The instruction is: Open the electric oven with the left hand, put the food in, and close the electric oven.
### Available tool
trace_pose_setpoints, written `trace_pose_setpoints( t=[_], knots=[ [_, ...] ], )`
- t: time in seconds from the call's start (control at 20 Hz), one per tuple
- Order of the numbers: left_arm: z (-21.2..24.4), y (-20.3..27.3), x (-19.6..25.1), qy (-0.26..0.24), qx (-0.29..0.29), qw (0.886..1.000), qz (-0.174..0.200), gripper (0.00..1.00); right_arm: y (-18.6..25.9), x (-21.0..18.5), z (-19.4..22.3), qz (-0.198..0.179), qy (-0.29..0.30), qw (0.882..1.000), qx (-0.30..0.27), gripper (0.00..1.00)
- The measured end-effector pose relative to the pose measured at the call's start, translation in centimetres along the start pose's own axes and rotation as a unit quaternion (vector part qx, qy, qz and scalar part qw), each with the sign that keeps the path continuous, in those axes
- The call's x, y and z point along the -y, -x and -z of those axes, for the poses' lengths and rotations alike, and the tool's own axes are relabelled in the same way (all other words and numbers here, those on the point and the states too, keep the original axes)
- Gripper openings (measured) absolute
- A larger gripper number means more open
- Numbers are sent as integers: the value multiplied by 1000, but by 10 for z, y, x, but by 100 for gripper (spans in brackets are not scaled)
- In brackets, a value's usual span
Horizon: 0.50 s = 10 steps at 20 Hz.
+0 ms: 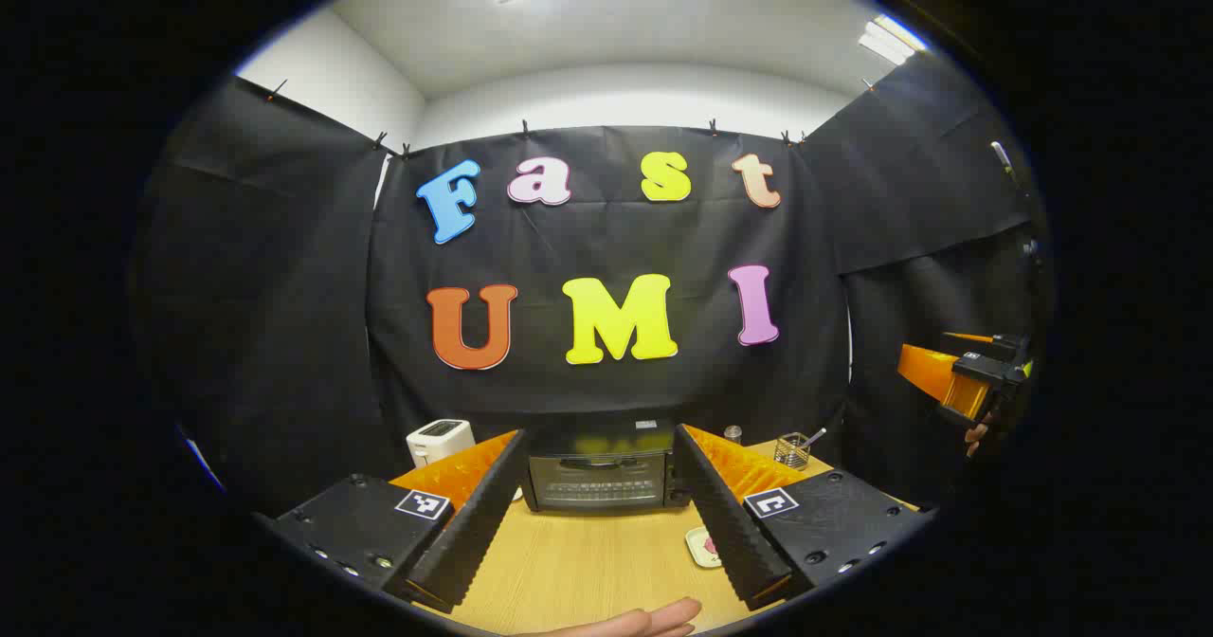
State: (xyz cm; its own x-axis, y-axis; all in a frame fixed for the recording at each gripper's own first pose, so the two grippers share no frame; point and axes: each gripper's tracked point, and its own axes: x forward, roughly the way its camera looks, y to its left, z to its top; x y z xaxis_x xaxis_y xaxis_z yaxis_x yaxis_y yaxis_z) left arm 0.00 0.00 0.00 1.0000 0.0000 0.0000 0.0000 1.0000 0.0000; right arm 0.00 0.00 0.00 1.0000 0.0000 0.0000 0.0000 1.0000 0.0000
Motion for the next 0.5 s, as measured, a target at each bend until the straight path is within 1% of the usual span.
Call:
trace_pose_setpoints(
  t=[0.15,0.5],
  knots=[
    [-1,0,-5,1,4,1000,-8,97,2,9,0,4,10,1000,3,100],
    [3,-3,-7,6,2,1000,-5,97,6,29,0,10,6,1000,10,100]
  ],
)
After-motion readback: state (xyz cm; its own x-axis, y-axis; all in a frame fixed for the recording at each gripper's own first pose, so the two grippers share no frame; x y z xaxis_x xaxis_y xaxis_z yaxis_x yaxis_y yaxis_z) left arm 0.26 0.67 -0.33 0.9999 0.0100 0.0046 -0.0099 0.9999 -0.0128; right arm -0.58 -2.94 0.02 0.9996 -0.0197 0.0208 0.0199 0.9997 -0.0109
